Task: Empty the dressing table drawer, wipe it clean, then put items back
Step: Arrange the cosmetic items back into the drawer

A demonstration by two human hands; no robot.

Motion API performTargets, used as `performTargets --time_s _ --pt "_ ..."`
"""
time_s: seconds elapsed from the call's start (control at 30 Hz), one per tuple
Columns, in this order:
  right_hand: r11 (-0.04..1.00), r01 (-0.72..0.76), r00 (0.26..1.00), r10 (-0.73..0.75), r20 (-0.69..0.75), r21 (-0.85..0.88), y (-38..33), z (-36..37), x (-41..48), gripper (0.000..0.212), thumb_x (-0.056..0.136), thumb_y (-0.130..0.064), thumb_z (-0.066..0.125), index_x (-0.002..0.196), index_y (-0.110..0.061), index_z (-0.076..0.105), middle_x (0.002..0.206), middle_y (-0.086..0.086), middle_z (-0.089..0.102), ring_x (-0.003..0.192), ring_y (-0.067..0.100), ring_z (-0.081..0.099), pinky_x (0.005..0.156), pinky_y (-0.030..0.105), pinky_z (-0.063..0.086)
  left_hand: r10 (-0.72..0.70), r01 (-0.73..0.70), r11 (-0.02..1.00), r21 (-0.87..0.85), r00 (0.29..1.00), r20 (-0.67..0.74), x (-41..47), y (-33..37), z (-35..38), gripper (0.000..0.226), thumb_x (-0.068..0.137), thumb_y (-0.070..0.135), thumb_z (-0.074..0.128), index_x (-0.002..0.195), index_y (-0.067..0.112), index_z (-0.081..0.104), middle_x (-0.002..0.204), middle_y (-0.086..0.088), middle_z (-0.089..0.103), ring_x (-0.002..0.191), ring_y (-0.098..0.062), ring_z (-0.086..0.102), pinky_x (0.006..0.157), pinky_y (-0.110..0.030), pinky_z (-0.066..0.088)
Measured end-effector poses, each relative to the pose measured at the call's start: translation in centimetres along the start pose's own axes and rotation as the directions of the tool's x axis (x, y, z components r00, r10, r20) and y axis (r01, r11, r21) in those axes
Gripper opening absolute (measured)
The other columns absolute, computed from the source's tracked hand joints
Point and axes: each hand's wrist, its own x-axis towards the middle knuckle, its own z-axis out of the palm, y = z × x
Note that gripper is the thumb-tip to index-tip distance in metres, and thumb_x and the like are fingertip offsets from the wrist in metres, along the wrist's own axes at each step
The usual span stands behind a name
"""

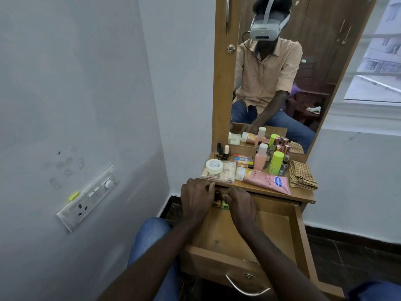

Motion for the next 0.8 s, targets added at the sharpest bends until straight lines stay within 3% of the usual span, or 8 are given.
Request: performTargets --time_s 0.1,0.23,0.33,0.47,0.6,0.7,0.8 --pt "0.99 0.12 0.991 -0.124 -0.057 -0.069 -0.6 -1.6 0.1 0.013 0.099 -0.026 0.068 0.095 -0.014 0.07 0.085 0.003 0.068 0.065 0.012 0.054 0.054 0.022 0.036 0.013 -0.015 1.0 -0.027 0.997 -0.076 1.6 0.7 -1.7 0.029 0.097 0.04 0.061 0.101 0.018 0.08 0.096 0.0 0.078 0.086 -0.015 0.066 0.078 -0.032 0.052" --pt "0.965 0.237 0.956 -0.252 -0.149 -0.108 -1.9 -4.8 2.3 0.008 0.099 -0.017 0.069 0.095 -0.01 0.073 0.084 0.006 0.071 0.064 0.014 0.06 0.053 0.021 0.043 0.005 -0.018 0.99 -0.141 0.995 -0.096 5.0 2.6 -4.0 0.03 0.097 0.041 0.062 0.108 0.02 0.08 0.107 0.001 0.076 0.094 -0.013 0.067 0.082 -0.034 0.056" --pt "0.978 0.203 0.956 -0.208 -0.205 -0.043 -2.8 -7.3 5.0 0.007 0.099 -0.013 0.068 0.098 -0.009 0.074 0.087 0.005 0.071 0.067 0.014 0.061 0.057 0.022 0.047 -0.014 0.002 0.965 -0.262 0.999 -0.046 7.5 4.0 -4.9 0.026 0.097 0.038 0.063 0.107 0.021 0.079 0.107 0.002 0.074 0.094 -0.013 0.067 0.079 -0.028 0.054" --pt "0.988 0.153 0.968 -0.144 -0.204 0.029 -3.2 -9.0 9.5 0.02 0.099 -0.007 0.06 0.083 -0.013 0.072 0.077 0.001 0.067 0.063 0.011 0.056 0.053 0.018 0.034 -0.002 0.01 0.94 -0.34 1.0 0.025 10.9 4.6 -4.4 0.021 0.092 0.033 0.065 0.103 0.022 0.079 0.105 0.004 0.076 0.094 -0.012 0.067 0.082 -0.033 0.057" --pt "0.993 0.04 0.99 -0.024 -0.141 0.112 -3.4 -8.7 13.2 0.025 0.094 -0.006 0.056 0.081 -0.016 0.075 0.075 0.001 0.071 0.066 0.015 0.063 0.059 0.036 0.054 -0.001 0.028 0.941 -0.337 0.997 0.082 13.6 4.4 -2.9 0.016 0.086 0.026 0.065 0.089 0.022 0.081 0.09 0.009 0.077 0.083 -0.007 0.067 0.076 -0.031 0.058" --pt "0.996 -0.012 0.996 0.02 -0.09 0.094 -3.6 -7.7 15.5 0.026 0.093 0.0 0.056 0.098 -0.008 0.08 0.09 0.007 0.075 0.079 0.019 0.067 0.07 0.037 0.058 -0.032 0.087 0.936 -0.34 0.986 0.164 15.2 4.1 -1.5 0.014 0.085 0.026 0.068 0.082 0.021 0.08 0.083 0.01 0.075 0.079 -0.008 0.068 0.073 -0.029 0.057" --pt "0.999 -0.041 0.999 0.041 0.001 0.01 -3.4 -6.1 17.5 0.023 0.091 0.002 0.06 0.092 -0.011 0.078 0.088 0.006 0.073 0.076 0.019 0.067 0.063 0.034 0.057 -0.052 0.125 0.919 -0.373 0.978 0.2 16.7 3.9 -0.1 0.011 0.085 0.027 0.072 0.082 0.022 0.081 0.081 0.011 0.075 0.078 -0.007 0.069 0.068 -0.02 0.049"
